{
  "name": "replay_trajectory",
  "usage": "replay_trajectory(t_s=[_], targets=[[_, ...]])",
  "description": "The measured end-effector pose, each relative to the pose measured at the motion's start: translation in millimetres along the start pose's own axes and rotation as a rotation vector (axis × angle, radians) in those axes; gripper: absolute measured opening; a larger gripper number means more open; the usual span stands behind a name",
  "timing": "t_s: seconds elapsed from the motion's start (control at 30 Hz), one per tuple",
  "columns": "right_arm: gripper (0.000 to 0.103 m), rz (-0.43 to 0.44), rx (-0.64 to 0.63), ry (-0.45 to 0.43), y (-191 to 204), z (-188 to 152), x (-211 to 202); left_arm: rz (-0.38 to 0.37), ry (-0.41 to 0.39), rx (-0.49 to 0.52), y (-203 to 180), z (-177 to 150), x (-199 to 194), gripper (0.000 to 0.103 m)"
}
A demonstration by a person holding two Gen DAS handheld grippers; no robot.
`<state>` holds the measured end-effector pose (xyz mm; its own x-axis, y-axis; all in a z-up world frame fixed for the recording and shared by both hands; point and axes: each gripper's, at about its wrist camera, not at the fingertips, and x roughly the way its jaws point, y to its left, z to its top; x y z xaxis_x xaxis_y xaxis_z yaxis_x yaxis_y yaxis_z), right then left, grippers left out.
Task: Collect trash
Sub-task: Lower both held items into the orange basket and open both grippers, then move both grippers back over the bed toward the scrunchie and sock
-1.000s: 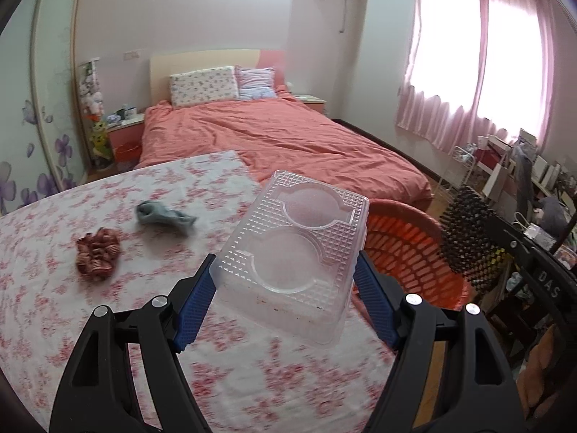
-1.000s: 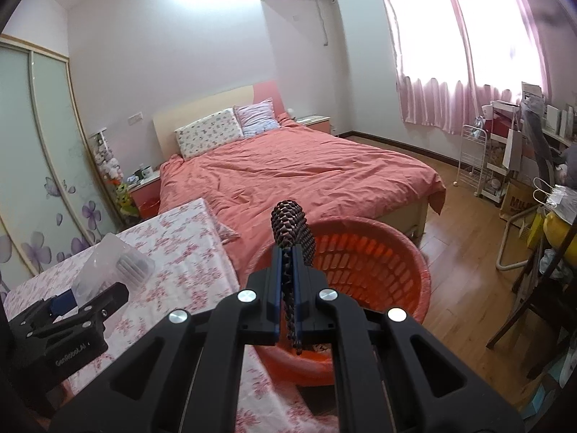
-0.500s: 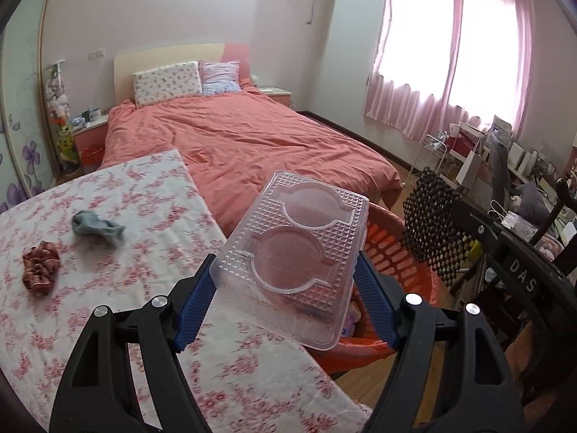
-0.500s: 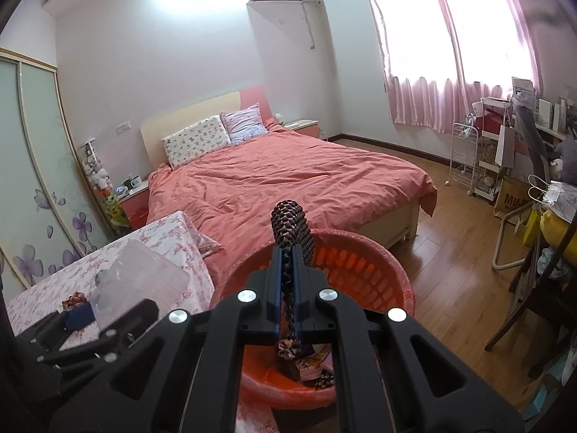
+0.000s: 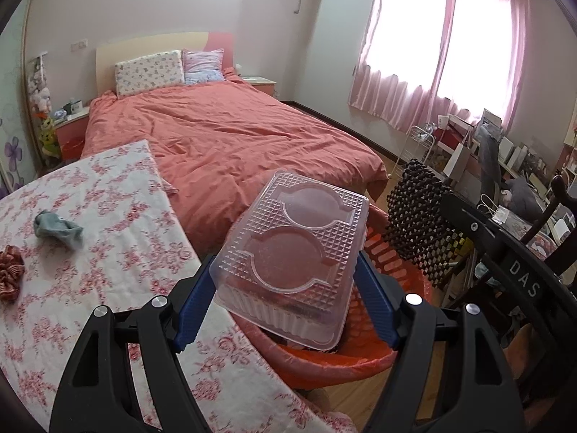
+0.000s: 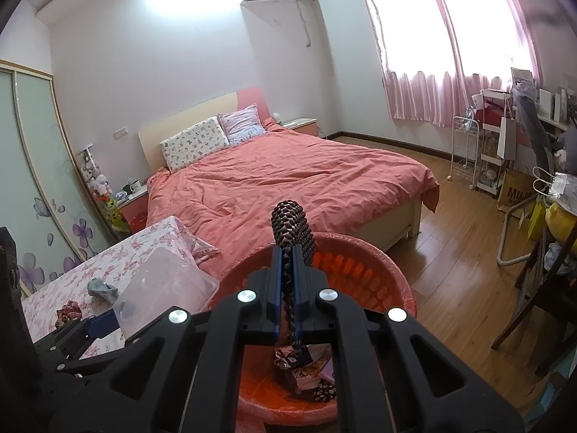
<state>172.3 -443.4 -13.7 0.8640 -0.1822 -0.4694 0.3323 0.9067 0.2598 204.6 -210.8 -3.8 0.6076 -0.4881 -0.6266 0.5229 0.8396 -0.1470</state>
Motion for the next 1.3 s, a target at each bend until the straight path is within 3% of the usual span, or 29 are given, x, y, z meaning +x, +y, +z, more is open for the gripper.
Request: replay_trajectory(t_s=[0.23,0.5,0.67,0.93,1.3], targets=[[0.007,0.003,0.035,0.006,-10.8,2.8,14.0,-0.017,0.028,0.005,-4.8,-0.5,17.2,0.076],[0.028,0.013,0.085,0.034,-24.3,0.9,30.6,-0.029,0.106,-0.007,-1.5,-6.8,38.4,0.079],[0.036,-0.01,0.072,0.043,-23.6,-4.5,29.6,0.007,0.12,-0.012,9.0,-13.1,34.3,0.081],[0.047,-0.028,0.01,0.053,0.7,-10.2,22.8,0.126,0.097,-0.027,57.8,-18.7,7.4,0.081],[0.05,0.067,-0.101,0.11,86.1,-28.3,21.6,0.355,0.048,-0.134,161.0,-32.2,-51.0,0.084]])
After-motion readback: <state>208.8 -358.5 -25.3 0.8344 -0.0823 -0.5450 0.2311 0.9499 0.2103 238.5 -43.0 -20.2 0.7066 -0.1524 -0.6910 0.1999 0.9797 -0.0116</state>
